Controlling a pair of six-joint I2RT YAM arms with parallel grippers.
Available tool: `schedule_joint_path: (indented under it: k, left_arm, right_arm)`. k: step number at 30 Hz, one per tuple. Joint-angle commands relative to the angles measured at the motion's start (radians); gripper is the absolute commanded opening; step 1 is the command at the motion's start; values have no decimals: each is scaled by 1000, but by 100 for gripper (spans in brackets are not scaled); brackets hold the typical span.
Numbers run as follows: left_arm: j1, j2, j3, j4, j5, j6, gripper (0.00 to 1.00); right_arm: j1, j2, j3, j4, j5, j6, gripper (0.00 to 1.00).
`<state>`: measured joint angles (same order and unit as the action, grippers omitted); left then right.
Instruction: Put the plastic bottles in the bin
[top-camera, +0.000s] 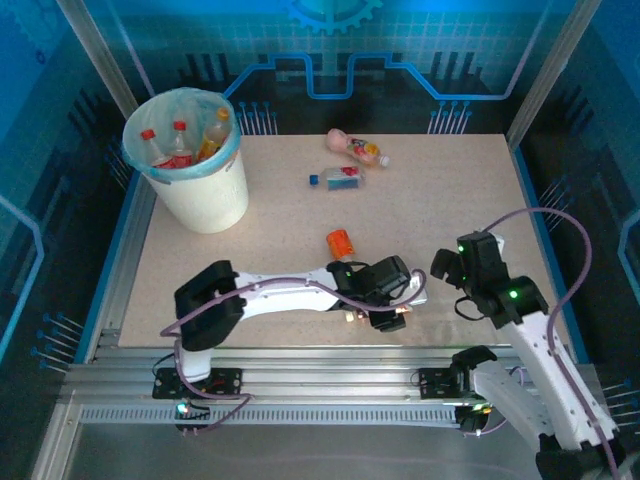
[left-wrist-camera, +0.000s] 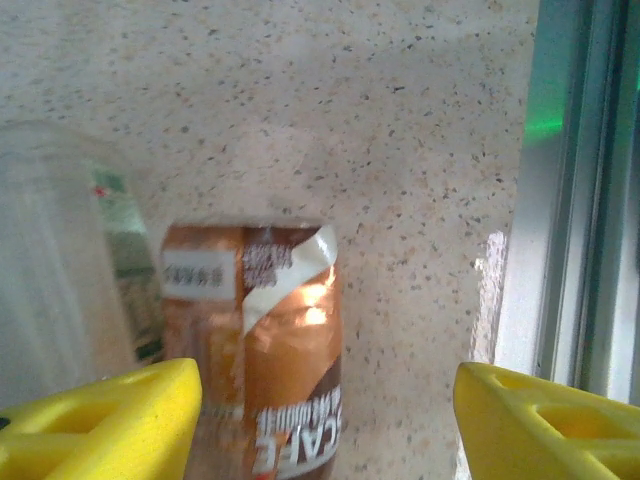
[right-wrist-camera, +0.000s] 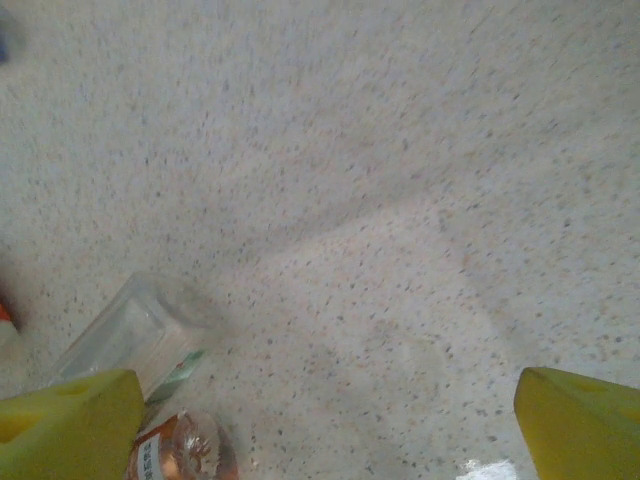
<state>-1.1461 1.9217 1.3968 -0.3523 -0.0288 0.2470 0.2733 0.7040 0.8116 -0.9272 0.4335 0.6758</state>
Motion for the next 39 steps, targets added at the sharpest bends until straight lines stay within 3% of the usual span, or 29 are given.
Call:
schedule_joint_path:
  k: [1,13,18,21,30,39]
  left_arm:
    - [-3,56,79,-38,-2,34,69]
    - [-4,184,158,-75,4,-4,65]
    - [-6,192,159,-85,1,3,74]
    - [-6,197,160,-85,4,13,74]
    - [-4,189,170,-82,-2,16,53]
    - [5,76,166,-63,-9,-3,50]
  right_arm:
    - [-17,-66,-12,-12,78,3,95]
    - [-19,-27,-41,64,16,11,95]
    - [-20,-28,-54,69,16,17,94]
    - [-20,-34,-73,76,2,27,94]
    - [-20,-44,-68,84,2,20,94]
    - [-20,-43,5,84,25,-20,93]
